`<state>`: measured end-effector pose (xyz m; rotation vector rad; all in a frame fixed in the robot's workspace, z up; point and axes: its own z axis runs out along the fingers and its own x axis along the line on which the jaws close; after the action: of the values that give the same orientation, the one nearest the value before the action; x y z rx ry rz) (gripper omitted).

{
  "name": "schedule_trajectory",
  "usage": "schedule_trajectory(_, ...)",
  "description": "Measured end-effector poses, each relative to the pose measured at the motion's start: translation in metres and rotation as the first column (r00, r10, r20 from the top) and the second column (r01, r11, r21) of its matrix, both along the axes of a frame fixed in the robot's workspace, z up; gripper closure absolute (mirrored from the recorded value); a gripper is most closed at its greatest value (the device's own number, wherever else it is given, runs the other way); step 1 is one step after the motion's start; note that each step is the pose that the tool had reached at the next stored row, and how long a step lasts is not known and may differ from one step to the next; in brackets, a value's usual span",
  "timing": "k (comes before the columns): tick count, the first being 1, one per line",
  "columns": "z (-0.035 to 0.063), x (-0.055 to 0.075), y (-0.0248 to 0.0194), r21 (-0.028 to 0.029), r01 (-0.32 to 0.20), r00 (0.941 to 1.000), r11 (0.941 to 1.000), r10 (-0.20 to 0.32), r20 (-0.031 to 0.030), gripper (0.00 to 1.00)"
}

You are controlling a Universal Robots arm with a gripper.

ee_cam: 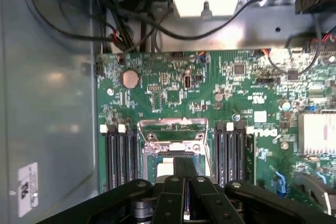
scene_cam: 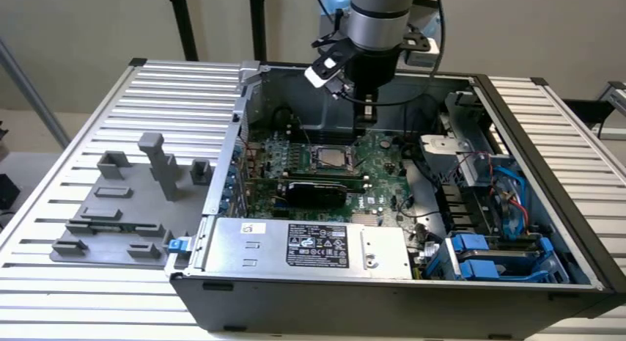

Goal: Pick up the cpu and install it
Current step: 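Close the cpu cover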

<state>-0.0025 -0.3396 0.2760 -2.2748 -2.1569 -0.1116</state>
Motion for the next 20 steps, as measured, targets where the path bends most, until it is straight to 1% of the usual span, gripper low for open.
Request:
schedule_trajectory(3, 0.0043, 0.014, -0.0002, 0.0026, -0.001, 1.0000, 1.0000, 0.001, -0.0010, 0.89)
schedule_trajectory(8, 0.0048, 0.036, -0.0003, 0.0100, -0.002, 1.0000, 0.9999, 0.002, -0.0010, 0.89)
schedule_trajectory(10, 0.0045, 0.045, -0.0003, 0.0115, -0.003, 1.0000, 0.9999, 0.003, -0.0009, 0.89)
schedule_trajectory(13, 0.0004, 0.049, -0.0004, 0.0113, -0.005, 1.0000, 0.9999, 0.005, -0.0010, 0.89)
schedule_trajectory(20, -0.0125, 0.050, -0.0003, 0.0115, -0.006, 1.0000, 0.9999, 0.006, -0.0009, 0.89)
